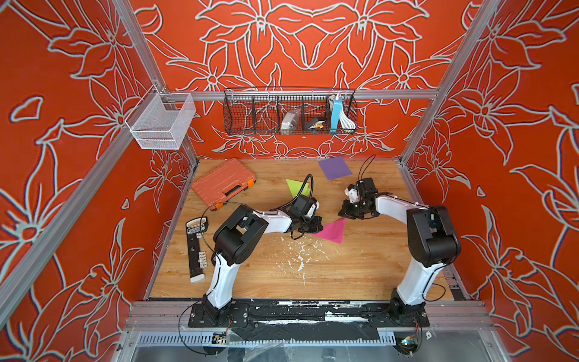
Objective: Fold the square paper diagonally
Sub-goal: Fold the paper at the center of the board.
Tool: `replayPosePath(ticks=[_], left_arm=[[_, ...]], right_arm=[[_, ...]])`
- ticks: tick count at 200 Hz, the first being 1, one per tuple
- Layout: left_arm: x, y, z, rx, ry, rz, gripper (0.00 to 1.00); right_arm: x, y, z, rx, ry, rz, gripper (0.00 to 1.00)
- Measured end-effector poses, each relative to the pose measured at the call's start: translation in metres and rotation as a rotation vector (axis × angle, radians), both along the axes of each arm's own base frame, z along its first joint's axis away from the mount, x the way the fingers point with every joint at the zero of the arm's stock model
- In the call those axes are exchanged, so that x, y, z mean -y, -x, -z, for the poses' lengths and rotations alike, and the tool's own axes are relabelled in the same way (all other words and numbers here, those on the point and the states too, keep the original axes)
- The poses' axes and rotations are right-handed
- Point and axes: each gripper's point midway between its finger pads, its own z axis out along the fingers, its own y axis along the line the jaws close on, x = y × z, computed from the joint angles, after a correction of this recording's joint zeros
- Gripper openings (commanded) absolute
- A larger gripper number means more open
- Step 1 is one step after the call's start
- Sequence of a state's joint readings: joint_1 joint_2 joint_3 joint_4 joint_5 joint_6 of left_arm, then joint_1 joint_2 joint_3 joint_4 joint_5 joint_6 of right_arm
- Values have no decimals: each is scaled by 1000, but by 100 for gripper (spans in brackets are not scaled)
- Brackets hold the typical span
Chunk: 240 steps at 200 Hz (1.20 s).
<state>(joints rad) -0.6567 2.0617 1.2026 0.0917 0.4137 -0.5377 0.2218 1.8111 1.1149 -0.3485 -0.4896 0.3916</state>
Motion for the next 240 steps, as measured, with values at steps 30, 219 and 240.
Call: replayPosePath(ticks=[30,219,240], left_arm=[[0,0,0,2,-1,2,3],[0,0,0,9,-6,7,3],[1,0,0,10,-6,7,3]], right_arm=[[-15,6,-14,2,21,-75,0],[-13,30,18,-124,238,-172,0],[-14,30,20,-126,240,-174,0]])
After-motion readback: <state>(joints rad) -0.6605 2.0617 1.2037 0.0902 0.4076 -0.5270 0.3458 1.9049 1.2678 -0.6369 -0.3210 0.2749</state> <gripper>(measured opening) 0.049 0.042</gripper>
